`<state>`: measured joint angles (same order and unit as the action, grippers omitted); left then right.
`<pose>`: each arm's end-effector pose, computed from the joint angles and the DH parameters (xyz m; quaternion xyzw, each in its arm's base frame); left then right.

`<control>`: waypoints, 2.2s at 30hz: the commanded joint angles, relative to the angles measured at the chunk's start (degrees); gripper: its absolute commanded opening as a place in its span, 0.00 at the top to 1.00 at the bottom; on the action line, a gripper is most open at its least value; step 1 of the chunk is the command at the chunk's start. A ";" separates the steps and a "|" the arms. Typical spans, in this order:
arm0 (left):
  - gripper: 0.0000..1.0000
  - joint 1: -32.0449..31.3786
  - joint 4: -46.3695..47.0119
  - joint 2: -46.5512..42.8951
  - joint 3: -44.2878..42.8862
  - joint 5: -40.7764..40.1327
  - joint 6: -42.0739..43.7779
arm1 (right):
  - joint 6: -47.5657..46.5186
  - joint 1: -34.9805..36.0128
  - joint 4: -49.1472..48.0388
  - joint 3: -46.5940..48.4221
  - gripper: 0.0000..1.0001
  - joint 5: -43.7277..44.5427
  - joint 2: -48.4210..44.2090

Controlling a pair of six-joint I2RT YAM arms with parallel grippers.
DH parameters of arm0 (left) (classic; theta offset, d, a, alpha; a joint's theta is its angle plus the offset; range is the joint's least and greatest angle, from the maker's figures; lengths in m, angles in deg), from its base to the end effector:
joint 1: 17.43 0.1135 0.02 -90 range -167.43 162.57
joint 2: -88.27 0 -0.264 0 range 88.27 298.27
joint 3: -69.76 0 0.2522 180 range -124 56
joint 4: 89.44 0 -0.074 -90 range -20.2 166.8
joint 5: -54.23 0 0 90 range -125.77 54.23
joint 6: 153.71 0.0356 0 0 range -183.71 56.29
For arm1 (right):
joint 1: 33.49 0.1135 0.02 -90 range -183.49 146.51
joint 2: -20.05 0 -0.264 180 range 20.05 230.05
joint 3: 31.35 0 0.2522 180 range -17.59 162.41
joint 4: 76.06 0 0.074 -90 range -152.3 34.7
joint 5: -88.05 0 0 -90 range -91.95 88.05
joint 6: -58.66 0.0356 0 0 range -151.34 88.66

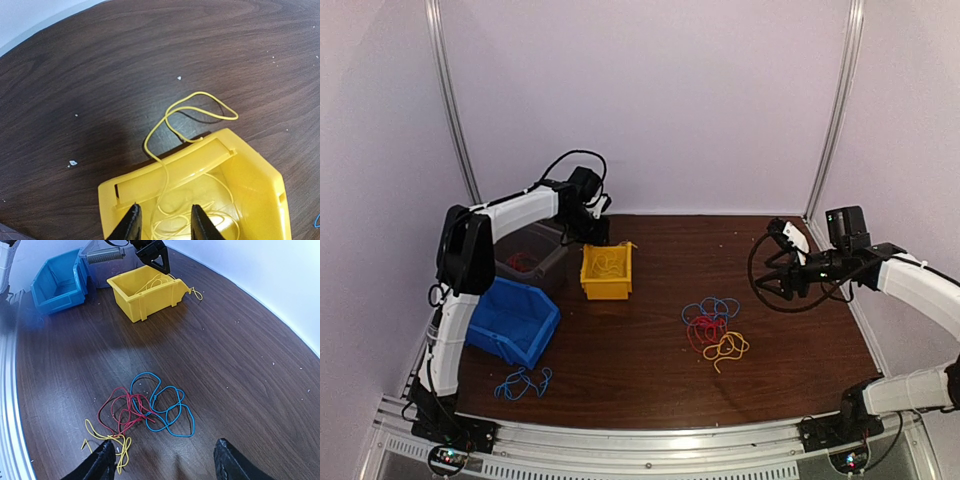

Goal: Untangle the cables

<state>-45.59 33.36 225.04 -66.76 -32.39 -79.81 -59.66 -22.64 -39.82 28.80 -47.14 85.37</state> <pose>0.4605 -0.2489 0.2009 0.1090 0.9533 -0.1318 0.2488 0.2263 0.0691 0.2651 -0.4310 0.7398 0.2884 0.4286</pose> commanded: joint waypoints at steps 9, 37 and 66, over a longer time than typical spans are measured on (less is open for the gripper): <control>0.75 0.28 0.29 2.27 -0.04 -0.80 1.82 | -0.69 -0.48 0.43 -0.42 0.32 -0.78 0.42; 1.00 -4.63 0.48 -7.48 -2.73 -10.42 2.72 | -1.21 -0.54 0.46 -0.56 0.32 -0.25 0.90; 1.00 -9.89 3.44 -27.46 27.43 -12.24 -4.60 | -1.48 -0.48 0.99 -0.40 0.32 -1.04 0.63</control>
<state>-55.36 34.76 199.64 -41.10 -45.86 -83.16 -60.94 -22.64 -38.88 28.80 -47.16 86.29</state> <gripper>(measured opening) 0.008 0.683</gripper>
